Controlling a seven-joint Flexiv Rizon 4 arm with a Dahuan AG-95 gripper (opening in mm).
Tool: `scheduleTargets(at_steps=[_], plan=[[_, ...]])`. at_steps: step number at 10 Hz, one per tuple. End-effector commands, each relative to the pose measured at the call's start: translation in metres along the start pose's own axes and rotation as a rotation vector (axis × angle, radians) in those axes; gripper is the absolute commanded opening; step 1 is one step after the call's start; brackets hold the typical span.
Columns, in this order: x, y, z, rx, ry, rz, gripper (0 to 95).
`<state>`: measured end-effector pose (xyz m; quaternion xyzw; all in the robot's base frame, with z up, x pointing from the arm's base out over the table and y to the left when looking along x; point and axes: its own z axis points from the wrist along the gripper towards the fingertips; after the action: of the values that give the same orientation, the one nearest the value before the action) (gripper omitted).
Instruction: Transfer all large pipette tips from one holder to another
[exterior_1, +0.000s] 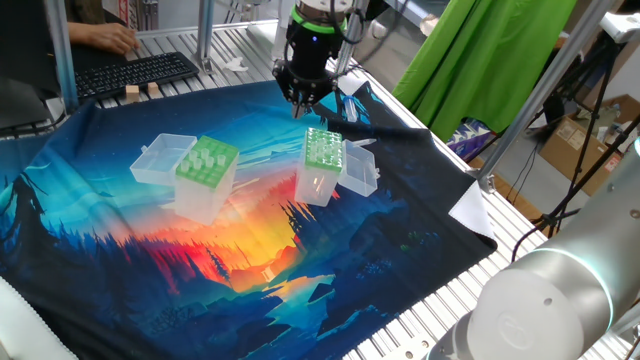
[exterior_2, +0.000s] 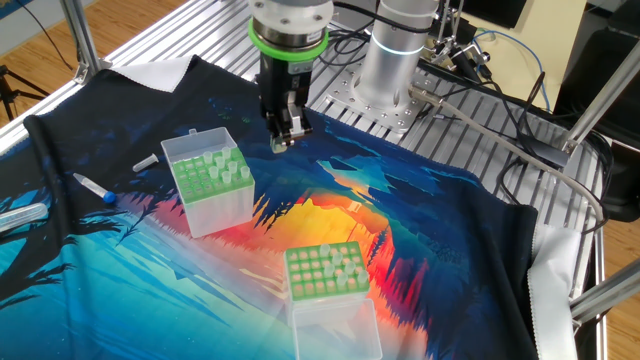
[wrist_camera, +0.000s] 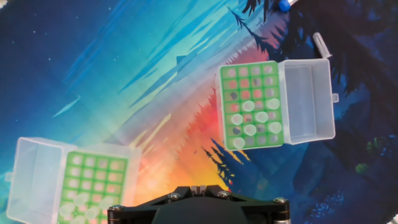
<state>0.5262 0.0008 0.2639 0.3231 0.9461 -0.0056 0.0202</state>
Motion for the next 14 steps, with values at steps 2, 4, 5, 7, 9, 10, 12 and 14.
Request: scheduleTargets(at_steps=[2,4,5,7,9,10,12,14], plan=[[-0.001,0.002,-0.001,-0.004,0.03,-0.052,0.0],[-0.001,0.002,-0.001,-0.004,0.031,-0.055,0.0],[-0.001,0.002,-0.001,0.007,0.028,-0.065,0.0],[-0.001,0.002,-0.001,0.0,0.029,-0.059,0.0],[-0.001,0.002,-0.001,-0.008,0.034,-0.056,0.0],[-0.001,0.002,-0.001,-0.015,0.039,-0.042,0.0],[-0.002,0.005,0.0,-0.015,0.044,-0.028,0.0],[-0.005,0.029,0.0,-0.011,0.049,0.003,19.0]])
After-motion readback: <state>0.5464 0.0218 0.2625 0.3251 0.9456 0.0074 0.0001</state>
